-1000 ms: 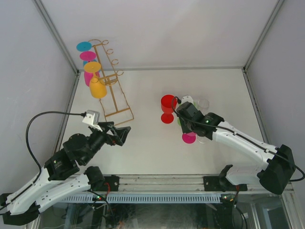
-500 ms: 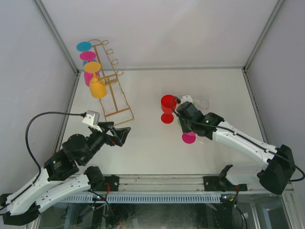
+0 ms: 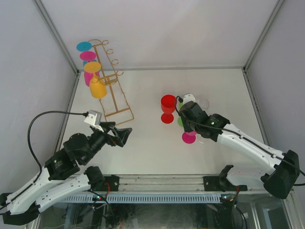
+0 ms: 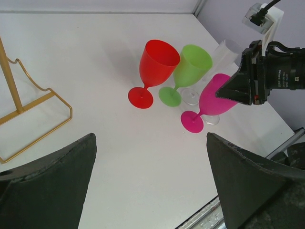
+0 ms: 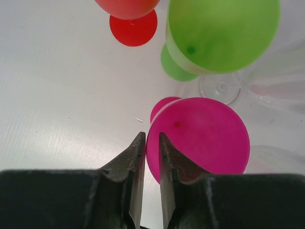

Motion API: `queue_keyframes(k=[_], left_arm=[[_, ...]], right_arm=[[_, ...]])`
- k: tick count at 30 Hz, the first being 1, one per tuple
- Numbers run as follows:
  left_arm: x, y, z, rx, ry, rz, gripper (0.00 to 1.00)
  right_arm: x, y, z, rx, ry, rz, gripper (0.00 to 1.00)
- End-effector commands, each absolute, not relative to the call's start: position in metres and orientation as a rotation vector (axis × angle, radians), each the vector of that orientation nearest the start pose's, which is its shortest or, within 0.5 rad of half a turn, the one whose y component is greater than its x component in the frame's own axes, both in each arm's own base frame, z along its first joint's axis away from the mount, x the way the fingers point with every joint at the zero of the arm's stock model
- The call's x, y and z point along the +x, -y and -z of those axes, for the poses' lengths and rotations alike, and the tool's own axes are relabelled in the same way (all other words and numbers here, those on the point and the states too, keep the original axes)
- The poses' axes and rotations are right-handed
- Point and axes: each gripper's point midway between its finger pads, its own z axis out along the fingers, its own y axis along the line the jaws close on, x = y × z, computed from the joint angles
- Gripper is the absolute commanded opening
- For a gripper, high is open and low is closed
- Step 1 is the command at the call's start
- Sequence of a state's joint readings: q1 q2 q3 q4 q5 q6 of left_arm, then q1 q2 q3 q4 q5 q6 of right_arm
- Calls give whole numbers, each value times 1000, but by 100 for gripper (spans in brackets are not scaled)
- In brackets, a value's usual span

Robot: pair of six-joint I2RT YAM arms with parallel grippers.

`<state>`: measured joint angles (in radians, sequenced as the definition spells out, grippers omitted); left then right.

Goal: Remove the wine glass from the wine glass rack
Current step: Place the wine glass at the center of the board, then pick up the wine glass from the wine rack.

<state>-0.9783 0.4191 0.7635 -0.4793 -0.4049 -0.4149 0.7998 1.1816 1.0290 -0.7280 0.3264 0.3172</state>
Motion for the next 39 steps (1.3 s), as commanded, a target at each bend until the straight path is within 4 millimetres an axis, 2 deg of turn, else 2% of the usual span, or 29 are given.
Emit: queue_keyframes(k=[1, 7, 12, 18, 25, 29, 33, 39], left_arm=[[168, 157, -323, 176, -1653, 742, 100], [168, 156, -331, 154, -1672, 746, 100], [165, 153, -350, 163, -1683, 746, 100], [165, 134, -362, 134, -1736, 655, 100], [156, 114, -387, 162, -1843, 551, 100], [160, 105, -392, 149, -1903, 459, 100], [165, 107, -398, 129, -1912, 466, 100], [189, 69, -412, -92, -1847, 399, 100]], right_arm=[[242, -183, -180, -436, -2301, -147, 17], [237, -186, -189, -439, -2285, -210, 17], [234, -186, -213, -390, -2222, -287, 20], [223, -187, -248, -335, -2133, -435, 33], [203, -189, -294, -256, -1992, -680, 53], [197, -190, -317, -200, -1886, -799, 64], [194, -185, -323, -156, -1842, -835, 74], [195, -180, -317, -123, -1848, -827, 76]])
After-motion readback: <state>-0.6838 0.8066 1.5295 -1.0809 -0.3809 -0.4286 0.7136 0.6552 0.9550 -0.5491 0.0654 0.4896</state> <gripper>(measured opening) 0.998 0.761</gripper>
